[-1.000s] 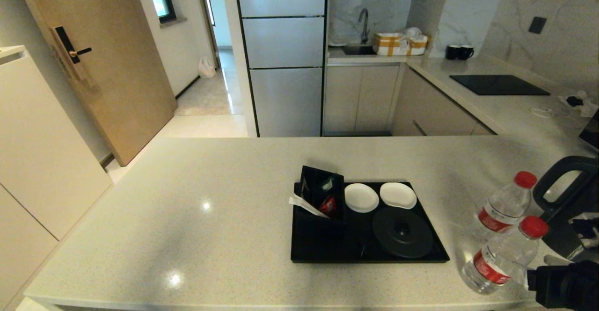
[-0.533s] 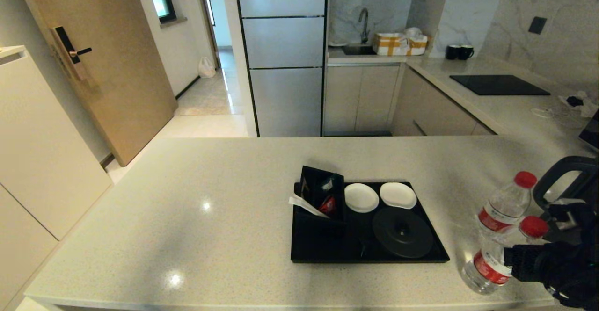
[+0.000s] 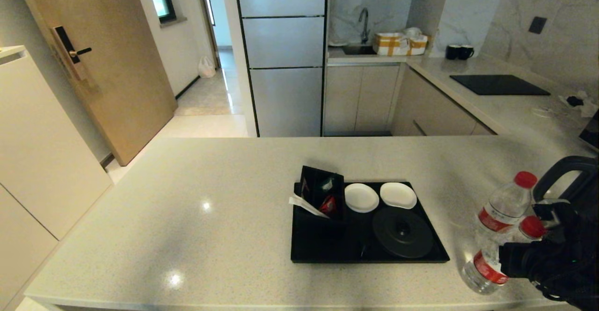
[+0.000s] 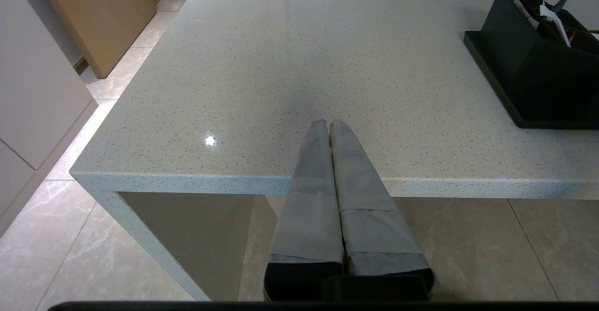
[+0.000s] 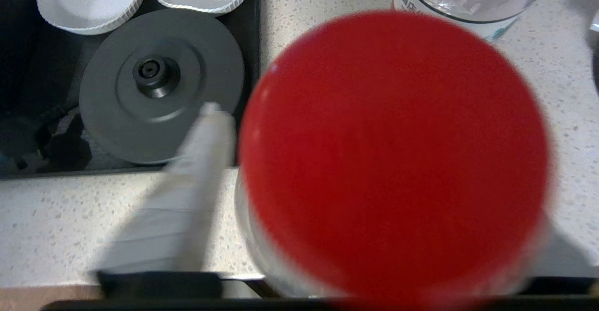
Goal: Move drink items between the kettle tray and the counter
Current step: Return the bottled water to its original position
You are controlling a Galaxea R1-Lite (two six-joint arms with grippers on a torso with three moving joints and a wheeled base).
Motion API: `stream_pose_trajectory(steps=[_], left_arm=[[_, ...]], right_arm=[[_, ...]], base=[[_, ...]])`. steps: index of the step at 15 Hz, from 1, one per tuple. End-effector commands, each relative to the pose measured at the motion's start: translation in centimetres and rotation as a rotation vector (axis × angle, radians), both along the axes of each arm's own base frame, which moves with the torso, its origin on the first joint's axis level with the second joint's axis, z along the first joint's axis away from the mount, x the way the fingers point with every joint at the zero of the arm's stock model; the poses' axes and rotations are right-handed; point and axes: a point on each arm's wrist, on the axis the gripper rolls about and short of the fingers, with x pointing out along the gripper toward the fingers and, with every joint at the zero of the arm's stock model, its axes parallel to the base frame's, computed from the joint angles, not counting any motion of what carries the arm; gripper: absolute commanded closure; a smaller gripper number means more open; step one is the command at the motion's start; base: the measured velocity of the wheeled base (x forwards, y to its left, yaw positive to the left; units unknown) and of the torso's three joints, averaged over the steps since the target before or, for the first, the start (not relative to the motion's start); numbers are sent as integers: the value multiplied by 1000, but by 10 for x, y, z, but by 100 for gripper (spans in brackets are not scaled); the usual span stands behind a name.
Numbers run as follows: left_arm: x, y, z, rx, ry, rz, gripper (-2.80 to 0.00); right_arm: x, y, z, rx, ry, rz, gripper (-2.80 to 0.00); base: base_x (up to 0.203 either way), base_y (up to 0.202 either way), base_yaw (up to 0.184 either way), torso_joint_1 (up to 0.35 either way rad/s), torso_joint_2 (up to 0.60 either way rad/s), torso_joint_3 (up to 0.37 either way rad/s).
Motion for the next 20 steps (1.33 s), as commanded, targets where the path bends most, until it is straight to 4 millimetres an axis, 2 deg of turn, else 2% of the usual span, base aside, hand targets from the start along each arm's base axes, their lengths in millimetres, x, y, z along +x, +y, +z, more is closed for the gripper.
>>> stream_pose_trajectory(steps=[1, 7, 10, 12, 15, 17, 20], left_arm=[[0, 0, 0, 0, 0, 0, 0], [0, 0, 0, 0, 0, 0, 0], [0, 0, 0, 0, 0, 0, 0], [0, 0, 0, 0, -2, 0, 0], [0, 0, 0, 0, -2, 0, 0], [0, 0, 0, 0, -2, 0, 0], [0, 0, 0, 0, 0, 0, 0]], right_arm=[[1, 0, -1, 7, -4, 0, 0], [1, 3, 2, 14, -16, -4, 0], [17, 9, 23, -37, -111, -57, 0], [26, 17, 49, -52, -132, -51, 0], [34, 44, 104, -21, -107, 32, 0], [42, 69, 131, 9, -89, 93, 0], [78, 103, 120, -8, -42, 114, 0]], base=[[0, 0, 0, 0, 0, 0], [0, 0, 0, 0, 0, 0], [0, 0, 0, 0, 0, 0], [0, 0, 0, 0, 0, 0], [0, 0, 0, 0, 0, 0], [0, 0, 0, 0, 0, 0], [0, 0, 0, 0, 0, 0]])
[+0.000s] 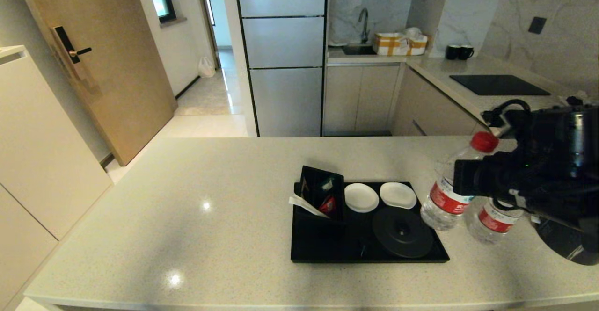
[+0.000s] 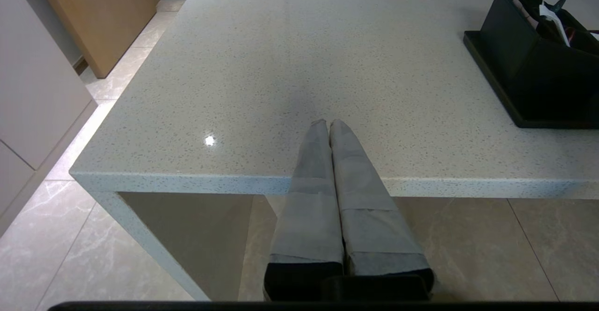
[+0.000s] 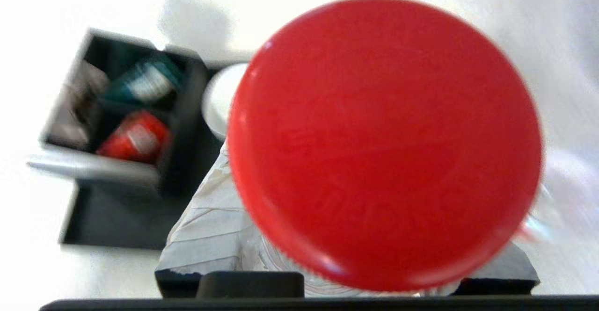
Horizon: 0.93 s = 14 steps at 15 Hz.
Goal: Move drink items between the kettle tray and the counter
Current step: Return the bottled water to its original position
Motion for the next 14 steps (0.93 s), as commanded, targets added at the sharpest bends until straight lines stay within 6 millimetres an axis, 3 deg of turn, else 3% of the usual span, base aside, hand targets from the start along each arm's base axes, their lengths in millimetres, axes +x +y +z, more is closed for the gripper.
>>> stream_pose_trajectory(steps=[1, 5, 10, 14], left_arm=[[0, 0, 0, 0, 1, 1, 0], [0, 0, 0, 0, 0, 1, 0], [0, 0, 0, 0, -1, 1, 0], [0, 0, 0, 0, -1, 1, 0]], right_arm=[[32, 29, -8, -10, 8, 29, 0], [87, 64, -29, -13, 11, 40, 0], [148, 90, -63, -16, 14, 40, 0], [175, 98, -79, -13, 7, 32, 0]], base=[[0, 0, 0, 0, 0, 0], [0, 0, 0, 0, 0, 0], [0, 0, 0, 0, 0, 0], [0, 0, 0, 0, 0, 0]])
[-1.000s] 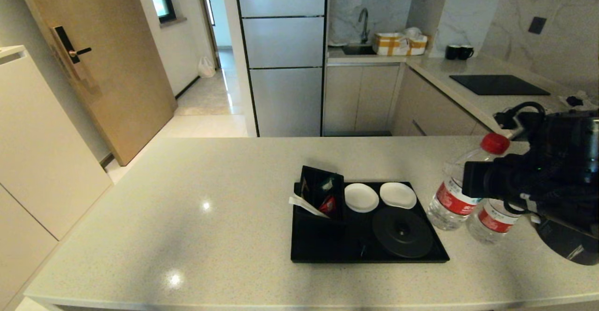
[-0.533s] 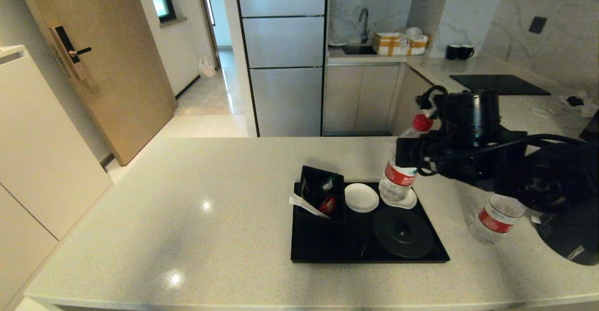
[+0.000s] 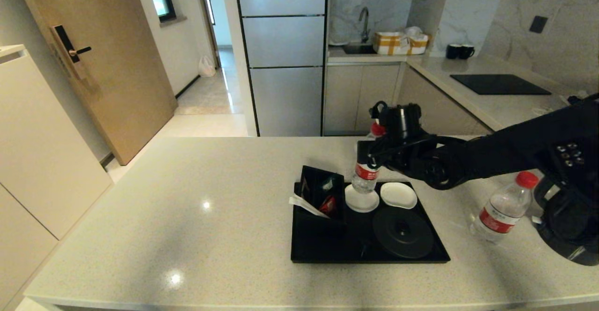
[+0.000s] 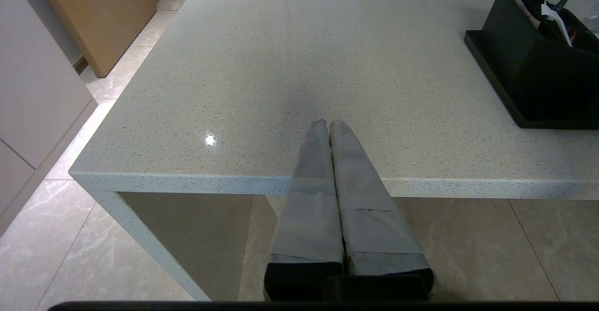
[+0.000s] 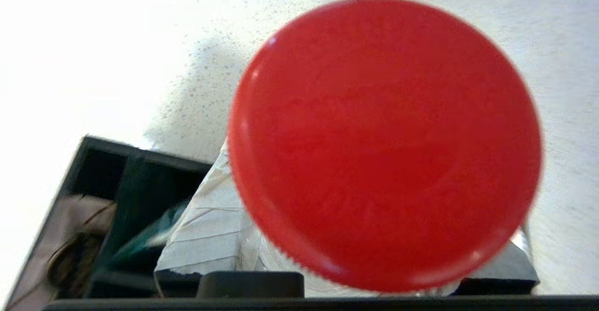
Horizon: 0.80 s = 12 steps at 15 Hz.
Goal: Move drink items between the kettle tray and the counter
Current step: Return the bottled water to its original position
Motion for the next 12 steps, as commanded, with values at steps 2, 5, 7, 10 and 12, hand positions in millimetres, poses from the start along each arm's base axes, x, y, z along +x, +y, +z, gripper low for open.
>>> stream_pose_trajectory(steps=[2, 5, 7, 10, 12], left_arm=[[0, 0, 0, 0, -1, 1, 0], [0, 0, 0, 0, -1, 1, 0], [0, 0, 0, 0, 0, 1, 0], [0, 0, 0, 0, -1, 1, 0], [0, 0, 0, 0, -1, 1, 0]], right_arm=[[16, 1, -28, -17, 36, -14, 0], [17, 2, -34, -21, 46, -14, 0], [18, 2, -33, -16, 45, -16, 0], [19, 2, -37, -21, 47, -26, -261], [18, 2, -33, -13, 39, -26, -280]], base=[[0, 0, 0, 0, 0, 0], [0, 0, 0, 0, 0, 0], [0, 0, 0, 0, 0, 0], [0, 0, 0, 0, 0, 0], [0, 0, 0, 0, 0, 0]])
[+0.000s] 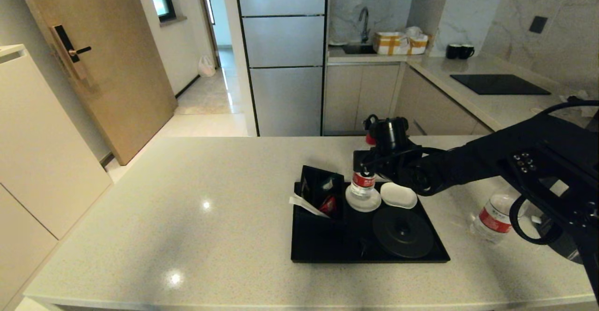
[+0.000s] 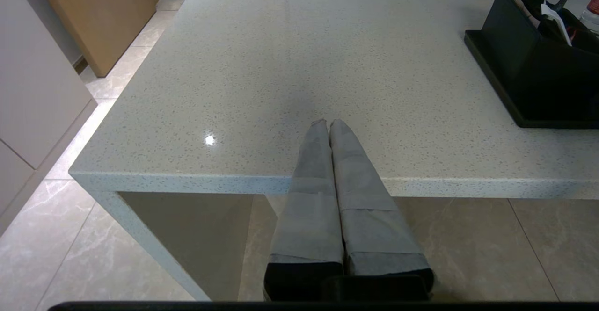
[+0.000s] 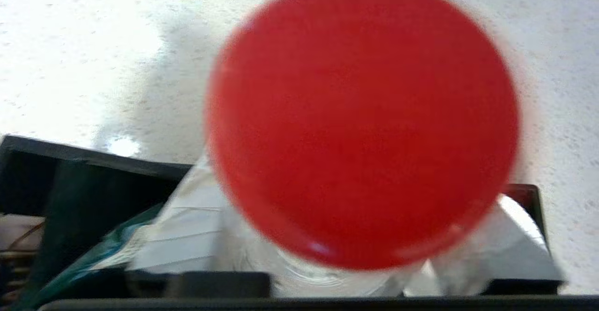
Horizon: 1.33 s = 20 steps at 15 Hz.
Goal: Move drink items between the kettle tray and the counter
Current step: Return the bottled water to its original position
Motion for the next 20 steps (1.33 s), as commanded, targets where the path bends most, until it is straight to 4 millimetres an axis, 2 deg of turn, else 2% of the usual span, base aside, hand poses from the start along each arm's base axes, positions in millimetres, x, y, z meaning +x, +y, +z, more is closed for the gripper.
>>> stream_pose_trajectory(steps=[1, 6, 10, 14, 17, 18, 20], left_arm=[[0, 0, 0, 0, 0, 1, 0], [0, 0, 0, 0, 0, 1, 0], [0, 0, 0, 0, 0, 1, 0], [0, 0, 0, 0, 0, 1, 0], [0, 0, 0, 0, -1, 1, 0], [0, 0, 0, 0, 0, 1, 0], [0, 0, 0, 0, 0, 1, 0]], right_arm=[[-1, 0, 6, 8, -13, 2, -280], [-11, -3, 31, 50, -29, -1, -280], [-42, -10, 58, 78, -20, 14, -280], [-92, -32, 88, 93, -23, 15, -280], [-149, -59, 109, 112, -28, 5, -280], [-169, -70, 116, 124, -29, -3, 0], [-208, -93, 130, 148, -37, -35, 0]], base=[[0, 0, 0, 0, 0, 0], [0, 0, 0, 0, 0, 0], [0, 0, 0, 0, 0, 0], [0, 0, 0, 0, 0, 0], [0, 0, 0, 0, 0, 0], [0, 0, 0, 0, 0, 0], [0, 0, 0, 0, 0, 0]])
